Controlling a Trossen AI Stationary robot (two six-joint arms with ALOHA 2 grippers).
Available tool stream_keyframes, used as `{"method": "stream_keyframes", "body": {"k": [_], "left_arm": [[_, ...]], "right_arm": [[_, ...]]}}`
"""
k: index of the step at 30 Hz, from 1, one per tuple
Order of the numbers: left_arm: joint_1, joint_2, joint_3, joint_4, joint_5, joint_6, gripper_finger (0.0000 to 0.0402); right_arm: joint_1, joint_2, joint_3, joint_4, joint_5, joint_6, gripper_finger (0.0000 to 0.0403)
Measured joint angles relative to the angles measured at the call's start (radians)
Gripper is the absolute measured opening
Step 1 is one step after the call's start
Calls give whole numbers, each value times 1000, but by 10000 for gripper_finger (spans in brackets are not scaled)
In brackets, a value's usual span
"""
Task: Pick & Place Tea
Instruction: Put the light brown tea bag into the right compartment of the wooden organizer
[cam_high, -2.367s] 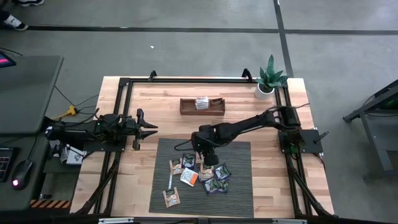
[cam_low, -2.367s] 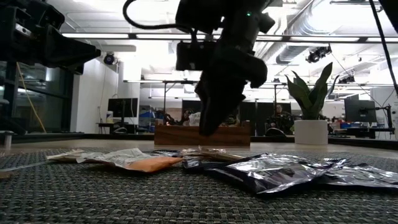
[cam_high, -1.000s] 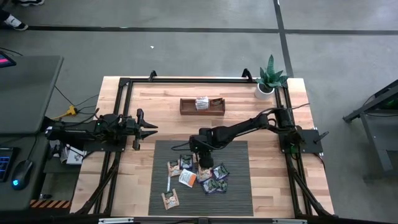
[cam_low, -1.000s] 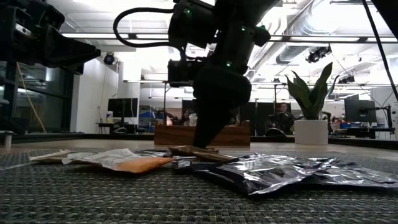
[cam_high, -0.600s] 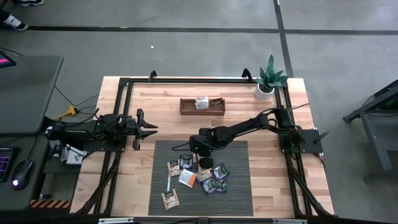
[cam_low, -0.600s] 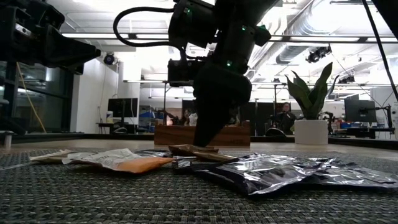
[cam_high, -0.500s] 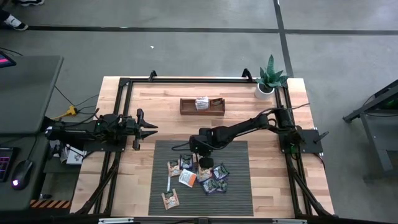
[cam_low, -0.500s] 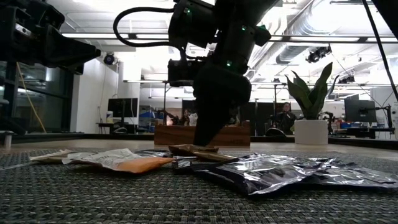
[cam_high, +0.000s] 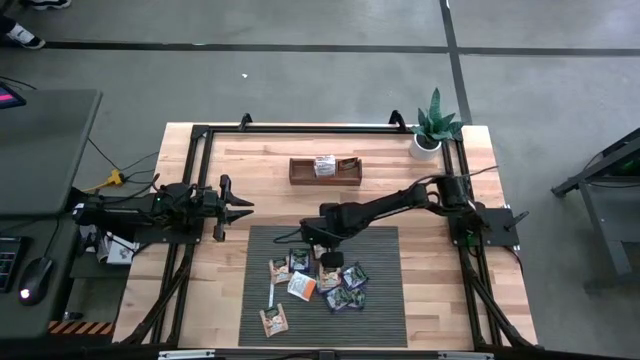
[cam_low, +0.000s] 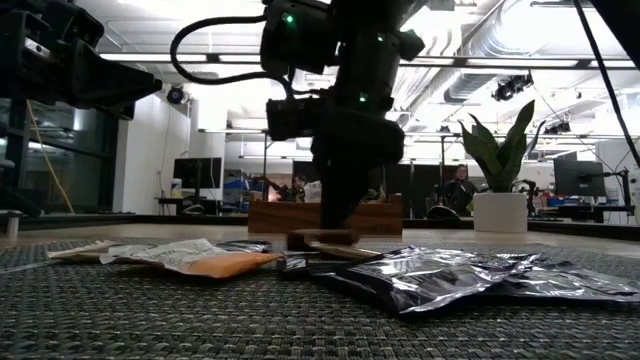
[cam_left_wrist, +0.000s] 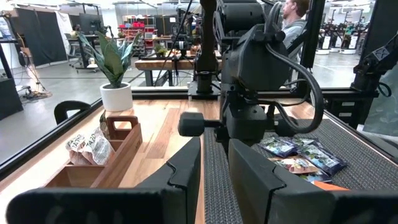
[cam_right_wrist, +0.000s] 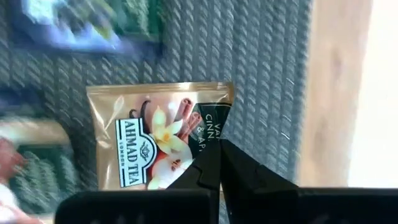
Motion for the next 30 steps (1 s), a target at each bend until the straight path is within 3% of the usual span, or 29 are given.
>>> {"method": "stream_keyframes", "body": {"k": [10,20,24,30], "left_arm": [[0,0,0,0,0,0,82],[0,0,0,0,0,0,82],[0,0,0,0,0,0,82],[0,0,0,0,0,0,82]], "right_arm": [[21,0,110,-122,92,-14,0],[27,-18,195,-271,340,-17,0],[27,-78,139,-266,462,8,0],[27,-198,-50,-175,642,34,0]]}}
